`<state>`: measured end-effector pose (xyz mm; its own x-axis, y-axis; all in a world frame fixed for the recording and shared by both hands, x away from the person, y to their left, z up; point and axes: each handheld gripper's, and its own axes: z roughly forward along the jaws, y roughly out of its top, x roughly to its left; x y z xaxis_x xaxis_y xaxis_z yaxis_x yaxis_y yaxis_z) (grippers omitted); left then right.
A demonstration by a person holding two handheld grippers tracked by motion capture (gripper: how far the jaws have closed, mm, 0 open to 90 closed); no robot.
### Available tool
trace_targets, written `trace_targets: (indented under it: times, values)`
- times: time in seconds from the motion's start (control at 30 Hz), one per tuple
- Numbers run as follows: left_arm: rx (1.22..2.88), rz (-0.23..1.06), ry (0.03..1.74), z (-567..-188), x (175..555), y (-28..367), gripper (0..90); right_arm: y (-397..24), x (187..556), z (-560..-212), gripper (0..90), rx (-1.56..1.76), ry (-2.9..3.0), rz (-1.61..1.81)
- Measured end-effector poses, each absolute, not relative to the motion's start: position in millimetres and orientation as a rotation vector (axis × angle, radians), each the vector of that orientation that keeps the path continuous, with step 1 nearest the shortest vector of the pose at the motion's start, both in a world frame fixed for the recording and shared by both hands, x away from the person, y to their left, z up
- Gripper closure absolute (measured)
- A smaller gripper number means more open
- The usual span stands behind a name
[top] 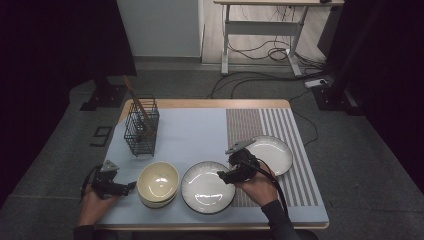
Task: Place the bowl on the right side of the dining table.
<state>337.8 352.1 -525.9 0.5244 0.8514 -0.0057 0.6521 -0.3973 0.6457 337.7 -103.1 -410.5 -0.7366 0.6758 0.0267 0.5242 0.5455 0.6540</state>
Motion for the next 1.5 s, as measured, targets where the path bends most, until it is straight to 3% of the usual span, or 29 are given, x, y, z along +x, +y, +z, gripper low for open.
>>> trace_targets:
  times: [1.5]
  values:
    - [2.174, 0.438, 1.217, -525.9, 338.0, 352.2, 0.0, 18.2, 349.7, -390.3, 30.9, 0.716, 2.701, 1.02]
